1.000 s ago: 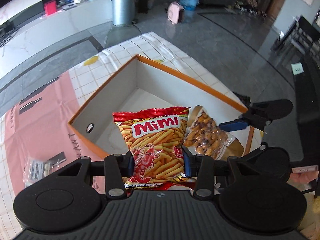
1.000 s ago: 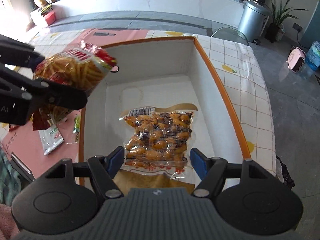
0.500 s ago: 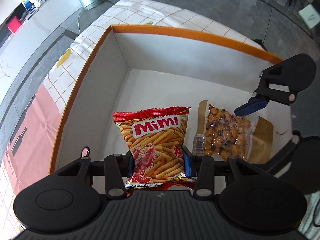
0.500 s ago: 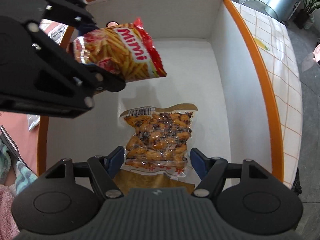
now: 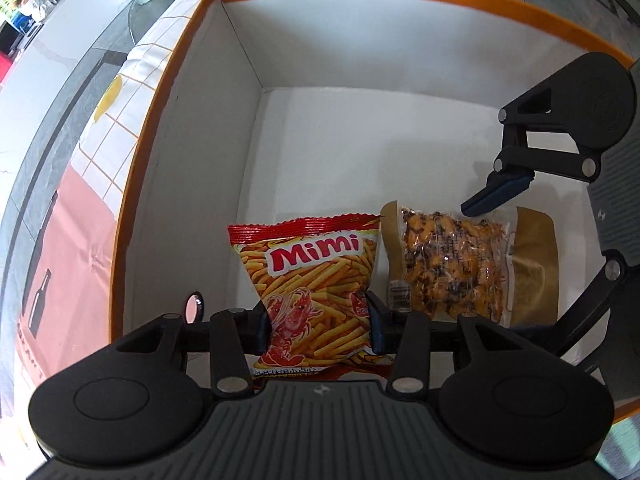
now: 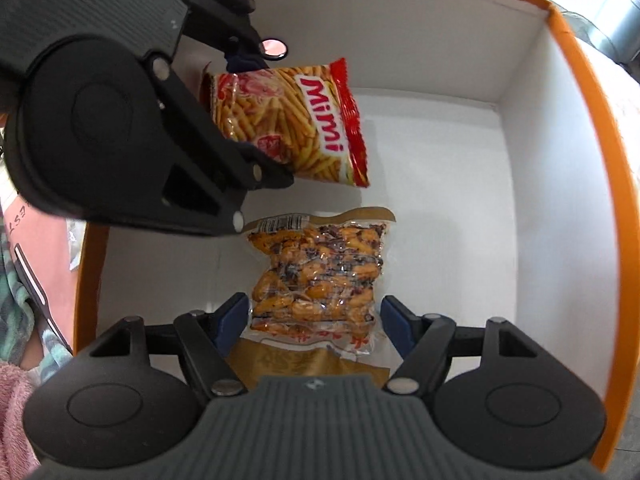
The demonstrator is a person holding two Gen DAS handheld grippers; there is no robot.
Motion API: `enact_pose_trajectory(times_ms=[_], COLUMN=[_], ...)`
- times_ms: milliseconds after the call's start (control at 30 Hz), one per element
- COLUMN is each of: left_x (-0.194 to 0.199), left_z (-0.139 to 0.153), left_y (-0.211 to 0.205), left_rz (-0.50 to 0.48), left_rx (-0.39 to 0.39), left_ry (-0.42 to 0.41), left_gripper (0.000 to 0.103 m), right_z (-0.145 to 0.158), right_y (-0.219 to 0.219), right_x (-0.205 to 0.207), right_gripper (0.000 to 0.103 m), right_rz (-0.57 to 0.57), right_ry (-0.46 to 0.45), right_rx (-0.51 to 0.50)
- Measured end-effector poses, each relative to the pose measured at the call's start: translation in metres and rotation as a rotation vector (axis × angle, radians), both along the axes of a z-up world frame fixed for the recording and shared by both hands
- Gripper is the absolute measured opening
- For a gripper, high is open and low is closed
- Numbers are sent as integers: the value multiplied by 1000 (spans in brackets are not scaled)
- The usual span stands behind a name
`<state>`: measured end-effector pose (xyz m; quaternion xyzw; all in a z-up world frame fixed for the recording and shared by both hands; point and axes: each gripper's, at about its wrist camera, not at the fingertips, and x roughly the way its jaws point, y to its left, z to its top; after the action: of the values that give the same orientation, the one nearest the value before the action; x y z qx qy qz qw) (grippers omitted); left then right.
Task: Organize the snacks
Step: 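Carry both packets into the orange box and open both tools, then move both tools back over the remaining snacks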
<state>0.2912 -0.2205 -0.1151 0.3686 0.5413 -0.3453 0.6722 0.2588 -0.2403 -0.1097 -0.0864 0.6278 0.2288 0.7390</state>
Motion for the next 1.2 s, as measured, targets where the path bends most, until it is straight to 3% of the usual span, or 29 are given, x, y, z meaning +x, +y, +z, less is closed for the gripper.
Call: enact_pose_trajectory(times_ms=[200,267,400,667,767,1000,1200], left_x=[2,1,-3,-26,-42,-101,-147], left_z=[-5,-5,1,51,79,142,152], left_y=[2,3,10,28,43,91,143], left_rz=[-8,-13,-6,37,107,255,435], left_rx=[3,-3,-27,-128,-163,-325,-398], left_ry=[0,-3,-7,-48,-88,-212,-267], left_gripper=[58,70,74,74,74,76,77], right_z=[-7,-7,-7,36,61,121,136], right_y=[-3,-4,-10,-13,-14,8,46], right_x=[-1,-5,-6,-24,-40,-87,-124], right_gripper=[74,72,75,76,76,76,76], right_rz=[-19,-29,-43,-109,-161,-287,-382], right_ry=[-1,7,18,-21,-71,-242,-368], right_rx=[20,44,34,-24,-26,-4,70])
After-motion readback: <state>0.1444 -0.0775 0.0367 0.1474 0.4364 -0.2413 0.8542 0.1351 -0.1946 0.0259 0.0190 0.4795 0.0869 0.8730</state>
